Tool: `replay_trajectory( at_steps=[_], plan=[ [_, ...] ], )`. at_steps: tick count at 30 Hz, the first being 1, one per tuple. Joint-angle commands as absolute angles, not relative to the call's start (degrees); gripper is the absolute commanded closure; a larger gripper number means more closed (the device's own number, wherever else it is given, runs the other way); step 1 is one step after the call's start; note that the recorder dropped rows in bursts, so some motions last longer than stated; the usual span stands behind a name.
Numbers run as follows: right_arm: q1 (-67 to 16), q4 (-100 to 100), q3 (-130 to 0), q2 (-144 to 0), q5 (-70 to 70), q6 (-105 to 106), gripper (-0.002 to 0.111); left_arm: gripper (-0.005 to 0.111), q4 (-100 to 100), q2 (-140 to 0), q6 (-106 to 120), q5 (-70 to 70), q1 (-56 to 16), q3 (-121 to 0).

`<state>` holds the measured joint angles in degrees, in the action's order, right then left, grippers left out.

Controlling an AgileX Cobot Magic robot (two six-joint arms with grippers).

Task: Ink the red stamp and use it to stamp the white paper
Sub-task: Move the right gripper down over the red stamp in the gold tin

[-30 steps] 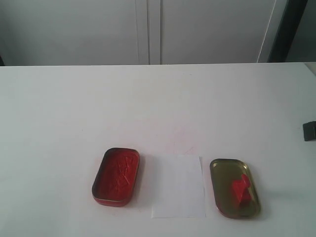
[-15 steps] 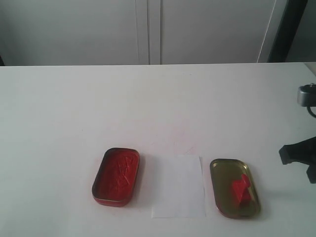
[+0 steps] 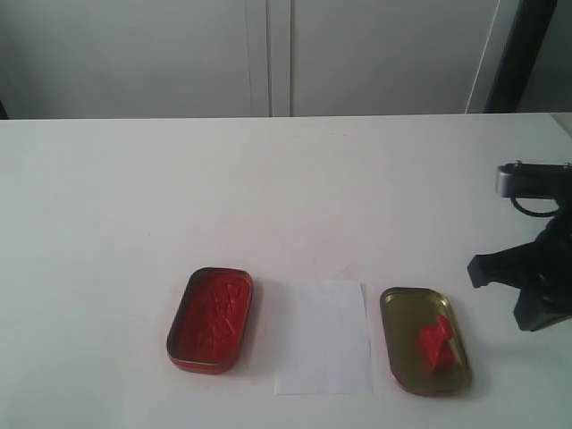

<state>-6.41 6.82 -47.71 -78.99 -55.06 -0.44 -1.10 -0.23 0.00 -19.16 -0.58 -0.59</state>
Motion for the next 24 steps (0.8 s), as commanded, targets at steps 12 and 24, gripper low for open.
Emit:
replay_trajectory(
  at_steps=[12, 24],
  plan=[
    [-19.55, 7.94, -52.12, -87.55, -52.4, 0.0, 0.108, 0.107, -1.24, 0.0, 0.0, -19.7, -0.74, 0.0],
    [-19.95, 3.89, -51.97, -88.91, -47.54, -6.41, 0.086, 0.107, -1.24, 0.0, 0.0, -19.7, -0.74, 0.0]
  ],
)
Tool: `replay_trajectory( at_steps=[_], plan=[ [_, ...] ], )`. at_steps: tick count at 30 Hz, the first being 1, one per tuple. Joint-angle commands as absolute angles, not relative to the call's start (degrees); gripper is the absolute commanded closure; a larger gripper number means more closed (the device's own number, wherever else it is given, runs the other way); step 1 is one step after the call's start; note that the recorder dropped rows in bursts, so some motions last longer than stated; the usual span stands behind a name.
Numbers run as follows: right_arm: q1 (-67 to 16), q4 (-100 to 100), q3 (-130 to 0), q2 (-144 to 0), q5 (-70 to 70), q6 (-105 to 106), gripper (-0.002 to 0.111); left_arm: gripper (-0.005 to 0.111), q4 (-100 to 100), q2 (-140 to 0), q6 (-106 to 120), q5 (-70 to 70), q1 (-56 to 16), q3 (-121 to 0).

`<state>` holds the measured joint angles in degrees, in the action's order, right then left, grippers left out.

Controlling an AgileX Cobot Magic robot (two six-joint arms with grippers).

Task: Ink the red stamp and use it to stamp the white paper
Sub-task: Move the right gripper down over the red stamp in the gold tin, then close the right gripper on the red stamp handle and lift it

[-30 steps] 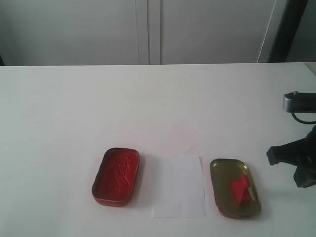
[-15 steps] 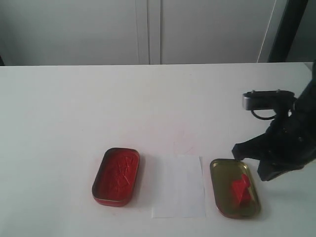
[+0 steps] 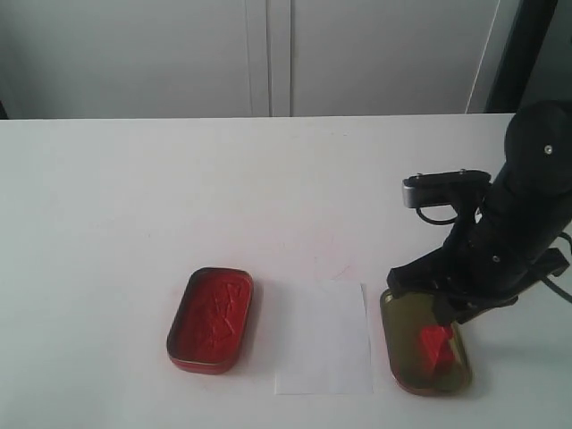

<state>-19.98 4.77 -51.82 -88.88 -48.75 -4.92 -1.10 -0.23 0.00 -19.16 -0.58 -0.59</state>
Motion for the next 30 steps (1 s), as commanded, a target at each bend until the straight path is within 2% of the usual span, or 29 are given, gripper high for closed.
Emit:
replay_trajectory(
  at_steps=[1, 4, 30],
  plan=[
    [-19.95, 3.89, -51.97, -89.12, -47.54, -6.41, 0.085, 0.107, -1.24, 0.0, 0.0, -19.7, -0.74, 0.0],
    [-19.95, 3.89, -51.97, -90.11, -47.14, -6.66, 0.082, 0.107, -1.24, 0.0, 0.0, -19.7, -0.74, 0.0],
    [-19.95, 3.79, -51.97, -97.38, -44.72, -9.22, 0.082, 0.107, -1.24, 0.0, 0.0, -19.7, -0.74, 0.0]
  ],
)
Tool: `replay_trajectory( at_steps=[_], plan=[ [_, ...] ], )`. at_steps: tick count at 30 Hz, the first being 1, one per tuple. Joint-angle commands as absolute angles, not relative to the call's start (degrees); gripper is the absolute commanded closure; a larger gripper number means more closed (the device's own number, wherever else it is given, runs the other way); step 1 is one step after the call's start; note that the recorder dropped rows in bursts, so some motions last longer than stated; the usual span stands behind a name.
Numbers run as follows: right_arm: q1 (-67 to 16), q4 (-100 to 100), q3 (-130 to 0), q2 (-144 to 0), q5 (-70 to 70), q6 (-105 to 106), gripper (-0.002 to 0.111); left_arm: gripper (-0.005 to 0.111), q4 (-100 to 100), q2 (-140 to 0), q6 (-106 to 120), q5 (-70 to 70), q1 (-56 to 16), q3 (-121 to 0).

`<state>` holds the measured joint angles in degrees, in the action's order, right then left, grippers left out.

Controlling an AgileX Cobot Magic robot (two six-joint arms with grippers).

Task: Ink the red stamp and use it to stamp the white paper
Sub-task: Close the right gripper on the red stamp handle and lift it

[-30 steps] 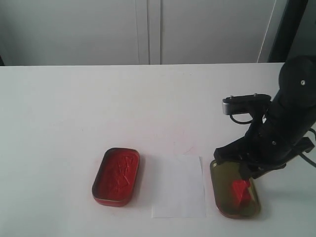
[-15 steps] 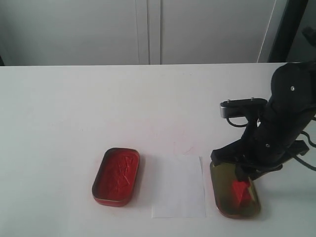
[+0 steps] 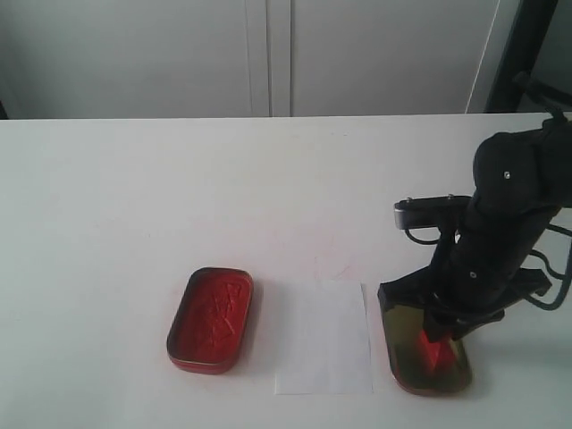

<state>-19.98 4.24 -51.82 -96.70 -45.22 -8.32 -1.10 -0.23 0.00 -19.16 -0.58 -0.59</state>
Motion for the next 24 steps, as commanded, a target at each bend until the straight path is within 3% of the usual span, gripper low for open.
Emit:
replay_trajectory(
  at_steps=[1, 12, 17, 24],
  plan=[
    [-19.95, 3.79, -51.97, -97.61, -44.72, -9.22, 0.082, 0.107, -1.24, 0.0, 0.0, -19.7, -0.74, 0.0],
    [-19.95, 3.79, -51.97, -99.19, -44.72, -9.64, 0.084, 0.107, -1.24, 0.0, 0.0, -19.7, -0.74, 0.0],
    [-19.95, 3.79, -51.97, -99.19, -44.72, -9.64, 0.106, 0.107, -1.24, 0.0, 0.0, -19.7, -0.74, 0.0],
    [-19.95, 3.79, -51.97, -98.61, -44.72, -9.64, 0.108, 0.107, -1.24, 0.0, 0.0, -19.7, -0.74, 0.0]
  ],
)
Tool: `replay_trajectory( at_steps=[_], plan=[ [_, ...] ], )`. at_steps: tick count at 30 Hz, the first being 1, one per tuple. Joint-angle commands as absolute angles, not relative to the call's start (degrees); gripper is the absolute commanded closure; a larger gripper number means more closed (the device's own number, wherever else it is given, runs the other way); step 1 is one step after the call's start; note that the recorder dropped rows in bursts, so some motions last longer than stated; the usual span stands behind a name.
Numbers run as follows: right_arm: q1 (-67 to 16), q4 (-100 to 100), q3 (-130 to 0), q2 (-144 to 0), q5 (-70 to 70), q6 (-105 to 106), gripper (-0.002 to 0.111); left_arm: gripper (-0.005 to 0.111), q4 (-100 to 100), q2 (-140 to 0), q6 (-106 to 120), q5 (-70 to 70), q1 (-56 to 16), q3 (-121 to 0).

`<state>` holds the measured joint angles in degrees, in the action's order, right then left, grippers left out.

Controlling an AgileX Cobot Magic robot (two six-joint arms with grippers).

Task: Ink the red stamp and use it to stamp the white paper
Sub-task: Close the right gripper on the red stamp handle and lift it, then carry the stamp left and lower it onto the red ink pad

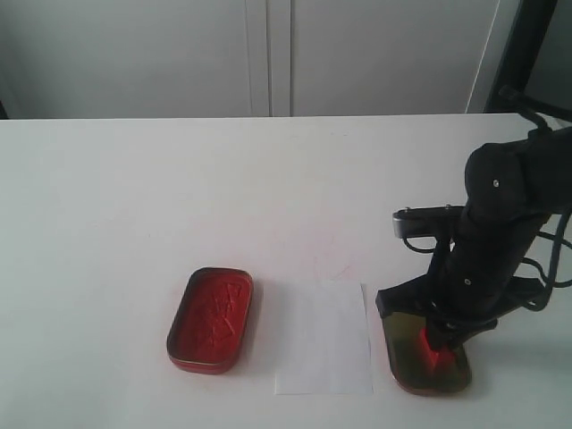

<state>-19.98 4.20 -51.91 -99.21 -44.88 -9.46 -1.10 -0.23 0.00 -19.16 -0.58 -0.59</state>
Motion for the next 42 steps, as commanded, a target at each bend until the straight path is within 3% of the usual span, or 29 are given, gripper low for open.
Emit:
replay_trajectory(
  at_steps=[1, 17, 27, 42],
  plan=[
    [-19.95, 3.79, -51.97, -98.33, -44.72, -9.23, 0.108, 0.107, -1.24, 0.0, 0.0, -19.7, -0.74, 0.0],
    [-20.65, 3.45, -58.51, -92.74, -49.94, -6.06, 0.108, 0.107, -1.24, 0.0, 0.0, -19.7, -0.74, 0.0],
    [-27.85, 3.45, -68.08, -94.44, -53.96, -4.95, 0.108, 0.107, -1.24, 0.0, 0.0, -19.7, -0.74, 0.0],
    [-39.72, 3.08, -88.9, -108.31, -63.99, -4.16, 0.108, 0.107, -1.24, 0.0, 0.0, -19.7, -0.74, 0.0]
  ],
)
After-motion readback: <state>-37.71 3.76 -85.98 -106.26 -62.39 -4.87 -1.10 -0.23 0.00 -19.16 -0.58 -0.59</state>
